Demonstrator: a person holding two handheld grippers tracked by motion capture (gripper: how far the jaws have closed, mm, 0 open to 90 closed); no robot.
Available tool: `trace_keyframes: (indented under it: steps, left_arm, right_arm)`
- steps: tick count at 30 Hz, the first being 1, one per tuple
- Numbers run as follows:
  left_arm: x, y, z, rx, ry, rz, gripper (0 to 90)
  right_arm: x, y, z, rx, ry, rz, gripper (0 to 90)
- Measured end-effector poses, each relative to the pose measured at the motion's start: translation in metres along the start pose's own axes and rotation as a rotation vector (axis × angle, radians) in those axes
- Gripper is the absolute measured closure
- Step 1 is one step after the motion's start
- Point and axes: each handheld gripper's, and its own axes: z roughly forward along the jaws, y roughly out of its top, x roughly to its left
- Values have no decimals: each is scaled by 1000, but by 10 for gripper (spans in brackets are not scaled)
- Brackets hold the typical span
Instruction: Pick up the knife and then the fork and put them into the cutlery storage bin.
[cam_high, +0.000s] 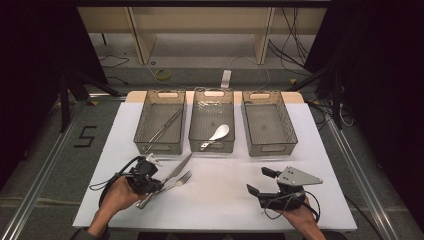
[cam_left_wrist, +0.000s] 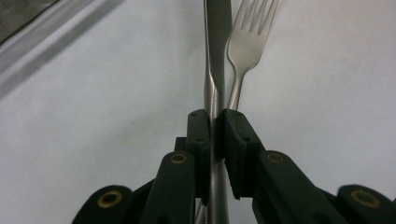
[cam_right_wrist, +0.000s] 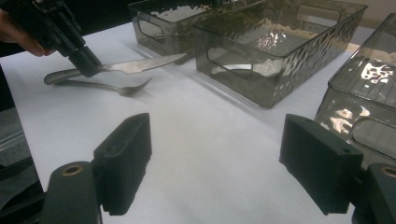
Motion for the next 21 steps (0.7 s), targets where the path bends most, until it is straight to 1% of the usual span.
trace_keyframes:
  steps: [2, 4, 6, 9, 10, 14, 18, 20, 21]
  left_arm:
    - [-1, 1, -3, -7, 2, 9, 809]
    - [-4, 3, -6, -26, 4, 11, 811]
    - [-5, 5, -9, -32, -1, 20, 814]
    - [-9, 7, -11, -37, 8, 38, 820]
    - [-10, 8, -12, -35, 4, 45, 822]
    - [-15, 14, -16, -57, 7, 60, 827]
    - [-22, 20, -19, -78, -10, 80, 829]
    - [-26, 24, -18, -79, -20, 90, 829]
    - [-28, 27, -17, -70, -27, 102, 829]
  right_arm:
    - [0, 0, 0, 0, 1, 0, 258]
    - [0, 0, 0, 1, 2, 2, 259]
    - [1, 1, 1, -5, 12, 6, 260]
    - [3, 2, 4, 6, 27, -6, 259]
    - [4, 3, 5, 8, 35, -7, 259]
    - [8, 7, 10, 10, 48, -23, 259]
    - [12, 11, 15, 9, 64, -36, 260]
    - [15, 14, 19, 10, 77, -52, 260]
    - [17, 16, 20, 11, 81, -64, 260]
